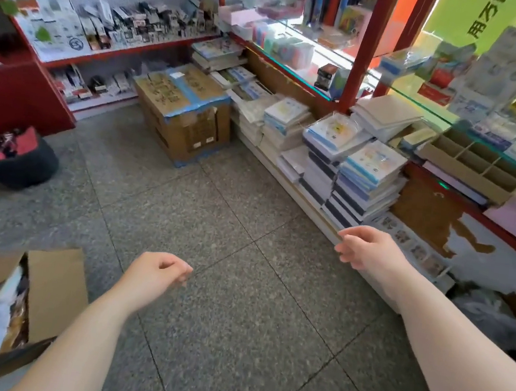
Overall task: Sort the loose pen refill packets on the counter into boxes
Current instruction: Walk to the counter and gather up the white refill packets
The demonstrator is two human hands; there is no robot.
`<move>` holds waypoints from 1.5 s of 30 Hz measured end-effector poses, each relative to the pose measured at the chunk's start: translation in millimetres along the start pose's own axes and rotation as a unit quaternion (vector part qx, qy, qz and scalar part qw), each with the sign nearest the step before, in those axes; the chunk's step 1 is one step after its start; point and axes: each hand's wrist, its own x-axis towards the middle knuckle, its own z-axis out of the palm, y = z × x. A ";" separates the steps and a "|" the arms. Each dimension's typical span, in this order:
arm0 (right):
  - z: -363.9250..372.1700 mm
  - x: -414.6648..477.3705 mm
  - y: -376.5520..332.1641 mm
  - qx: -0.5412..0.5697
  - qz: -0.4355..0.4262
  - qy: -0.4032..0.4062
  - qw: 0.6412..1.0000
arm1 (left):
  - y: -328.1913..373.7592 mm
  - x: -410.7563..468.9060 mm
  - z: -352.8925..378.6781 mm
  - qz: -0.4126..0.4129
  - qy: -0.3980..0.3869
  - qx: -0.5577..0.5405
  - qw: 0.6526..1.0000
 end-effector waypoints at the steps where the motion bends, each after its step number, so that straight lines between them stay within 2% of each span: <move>1: -1.7 14.0 -7.6 -0.006 -0.003 -0.001 1.000 | 6.6 13.2 -1.3 0.000 0.003 0.011 1.000; 4: -7.5 62.2 -33.7 -0.021 -0.007 -0.008 1.000 | 27.2 58.5 -3.5 0.004 0.021 0.026 0.999; 10: -24.3 171.2 -96.6 -0.037 -0.055 -0.066 0.996 | 78.9 155.1 3.4 -0.032 0.098 -0.018 0.994; 12: -29.3 204.8 -121.7 -0.048 -0.072 -0.105 0.991 | 97.4 179.0 2.5 -0.064 0.134 -0.039 0.988; 14: -29.1 240.2 -147.2 -0.066 -0.087 -0.140 0.984 | 109.4 204.3 -1.7 -0.058 0.166 -0.051 0.983; 18: -7.8 308.0 -194.1 -0.080 -0.114 -0.162 0.977 | 121.6 245.3 -16.0 -0.097 0.240 -0.098 0.961; 23: 48.6 373.2 -262.1 -0.102 -0.150 -0.217 0.959 | 115.4 302.9 -61.3 -0.121 0.327 -0.143 0.926; 29: 141.4 450.9 -353.1 -0.127 -0.187 -0.239 0.944 | 99.3 388.8 -139.6 -0.122 0.309 -0.174 0.927; 35: 233.7 513.5 -444.0 -0.114 -0.178 -0.262 0.942 | 86.9 474.0 -232.0 -0.134 0.320 -0.190 0.919; 41: 316.4 571.1 -517.4 -0.130 -0.197 -0.291 0.927 | 75.4 550.4 -300.7 -0.142 0.367 -0.207 0.896; 45: 383.4 614.3 -580.2 -0.147 -0.242 -0.320 0.904 | 63.6 600.0 -355.4 -0.153 0.392 -0.214 0.881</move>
